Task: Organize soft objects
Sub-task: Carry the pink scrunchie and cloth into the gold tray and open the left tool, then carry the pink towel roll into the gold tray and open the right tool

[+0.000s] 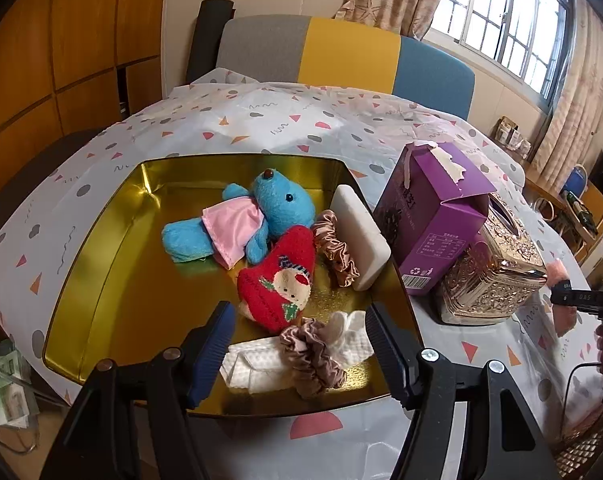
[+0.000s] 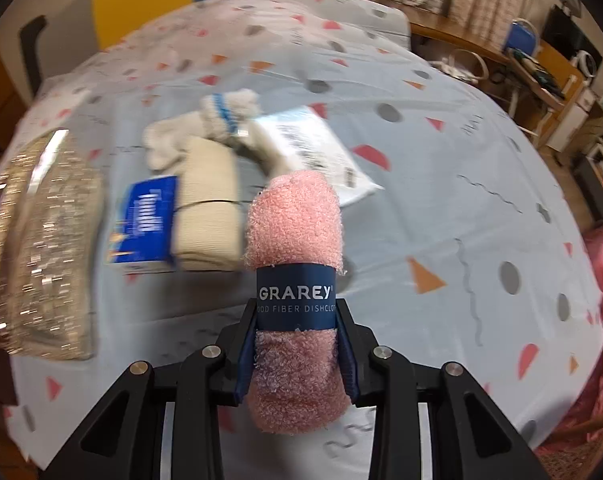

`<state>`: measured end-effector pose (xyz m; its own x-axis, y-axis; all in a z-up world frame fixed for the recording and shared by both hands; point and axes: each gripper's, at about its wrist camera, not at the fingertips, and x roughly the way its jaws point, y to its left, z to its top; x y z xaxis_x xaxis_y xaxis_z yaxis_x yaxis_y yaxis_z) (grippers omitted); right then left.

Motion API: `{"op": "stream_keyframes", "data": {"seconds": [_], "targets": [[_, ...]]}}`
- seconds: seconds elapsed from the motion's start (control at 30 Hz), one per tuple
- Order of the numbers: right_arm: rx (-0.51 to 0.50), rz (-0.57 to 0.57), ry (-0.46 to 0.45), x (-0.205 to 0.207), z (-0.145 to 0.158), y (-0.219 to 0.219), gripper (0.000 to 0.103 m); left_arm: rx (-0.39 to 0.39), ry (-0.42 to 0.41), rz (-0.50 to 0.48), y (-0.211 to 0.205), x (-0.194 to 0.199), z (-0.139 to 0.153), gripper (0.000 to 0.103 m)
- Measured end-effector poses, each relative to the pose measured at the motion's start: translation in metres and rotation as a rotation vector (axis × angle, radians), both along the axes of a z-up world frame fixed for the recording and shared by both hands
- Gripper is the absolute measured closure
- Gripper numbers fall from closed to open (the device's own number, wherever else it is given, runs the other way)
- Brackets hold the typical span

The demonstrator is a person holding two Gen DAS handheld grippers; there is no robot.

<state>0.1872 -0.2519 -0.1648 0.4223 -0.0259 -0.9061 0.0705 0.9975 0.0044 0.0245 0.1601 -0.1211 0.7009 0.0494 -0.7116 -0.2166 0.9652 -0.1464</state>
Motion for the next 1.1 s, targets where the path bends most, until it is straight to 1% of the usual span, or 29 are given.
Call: {"op": "stream_keyframes", "data": {"seconds": [0.13, 0.3, 0.37, 0.57, 0.7, 0.93, 1.03, 1.1], "targets": [[0.082, 0.065, -0.036, -0.007, 0.018, 0.018, 0.069, -0.013, 0.001, 0.007, 0.005, -0.001, -0.002, 0.035], [0.146, 0.115, -0.086, -0.006, 0.044, 0.037, 0.069, -0.029, 0.0, 0.011, 0.009, -0.002, -0.002, 0.035], [0.167, 0.125, -0.107, 0.0, 0.056, 0.043, 0.069, -0.031, -0.001, 0.011, 0.01, -0.002, -0.002, 0.035], [0.179, 0.166, -0.151, 0.031, 0.082, 0.074, 0.069, -0.034, -0.004, 0.024, 0.016, -0.005, -0.001, 0.035], [0.199, 0.229, -0.194, 0.044, 0.102, 0.11, 0.069, -0.036, -0.003, 0.038, 0.023, -0.007, 0.0, 0.035], [0.277, 0.431, -0.282, 0.042, 0.139, 0.2, 0.069, -0.038, -0.001, 0.073, 0.035, -0.014, -0.001, 0.035], [0.306, 0.527, -0.285, 0.032, 0.145, 0.238, 0.069, -0.039, -0.003, 0.092, 0.041, -0.018, -0.001, 0.035], [0.328, 0.595, -0.268, 0.022, 0.144, 0.261, 0.069, -0.04, -0.003, 0.107, 0.046, -0.02, -0.001, 0.035]]}}
